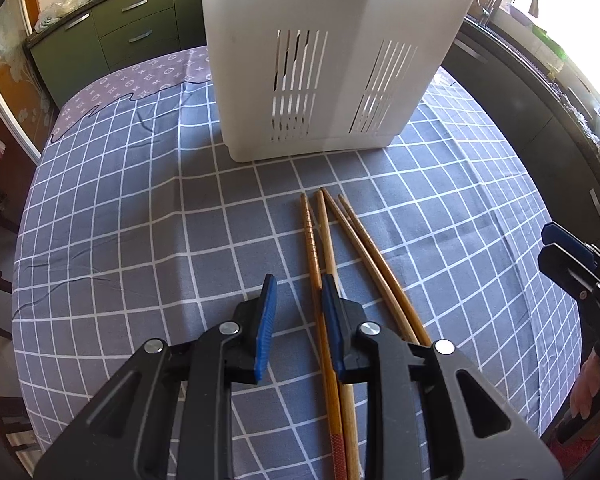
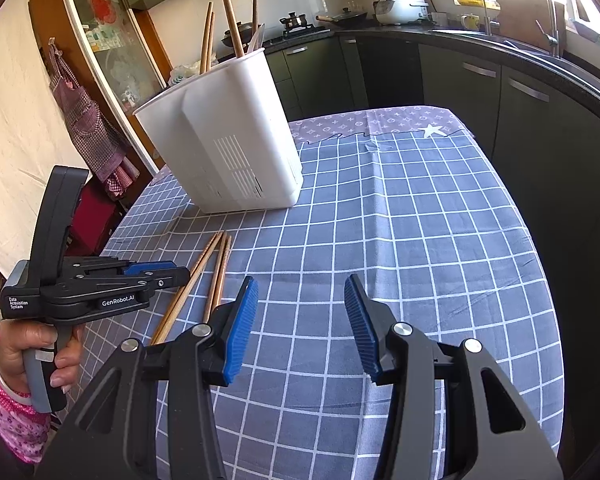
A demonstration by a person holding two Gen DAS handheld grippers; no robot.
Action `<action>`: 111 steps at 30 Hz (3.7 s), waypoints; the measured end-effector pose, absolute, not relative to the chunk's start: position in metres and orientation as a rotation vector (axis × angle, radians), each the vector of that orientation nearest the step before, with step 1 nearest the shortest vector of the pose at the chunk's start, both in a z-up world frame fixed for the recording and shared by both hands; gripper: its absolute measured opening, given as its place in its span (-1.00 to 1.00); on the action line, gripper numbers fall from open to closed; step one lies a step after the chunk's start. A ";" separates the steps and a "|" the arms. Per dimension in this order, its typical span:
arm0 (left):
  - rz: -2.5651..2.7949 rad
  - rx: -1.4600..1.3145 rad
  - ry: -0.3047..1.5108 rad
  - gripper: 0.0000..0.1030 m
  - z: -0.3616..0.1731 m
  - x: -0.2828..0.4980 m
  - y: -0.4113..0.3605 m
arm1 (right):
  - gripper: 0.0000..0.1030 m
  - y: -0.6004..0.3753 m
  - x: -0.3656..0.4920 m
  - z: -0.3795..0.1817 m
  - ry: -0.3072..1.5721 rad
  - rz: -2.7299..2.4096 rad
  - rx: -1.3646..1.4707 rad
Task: Organize utensils
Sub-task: 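Move both tools back over the remaining chopsticks on the cloth, then grasp a wooden chopstick with the left tool and lift it, then grasp a wooden chopstick with the right tool while the left tool holds its chopstick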
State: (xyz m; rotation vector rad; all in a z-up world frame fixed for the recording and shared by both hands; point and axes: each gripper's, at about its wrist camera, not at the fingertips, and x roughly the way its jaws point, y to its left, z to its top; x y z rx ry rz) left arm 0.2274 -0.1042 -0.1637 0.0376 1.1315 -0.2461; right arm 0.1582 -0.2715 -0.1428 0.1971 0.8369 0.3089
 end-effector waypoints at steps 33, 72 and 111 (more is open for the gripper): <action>-0.254 -0.035 0.976 -0.88 -0.124 0.200 -0.070 | -0.10 -0.238 0.172 -0.152 0.908 0.428 0.139; -0.289 -0.048 0.804 -0.88 -0.087 0.164 -0.056 | -0.16 -0.156 0.214 -0.186 0.989 0.348 -0.164; -0.293 -0.038 0.786 -0.88 -0.078 0.157 -0.057 | -0.87 -0.158 0.203 -0.141 0.915 0.414 -0.077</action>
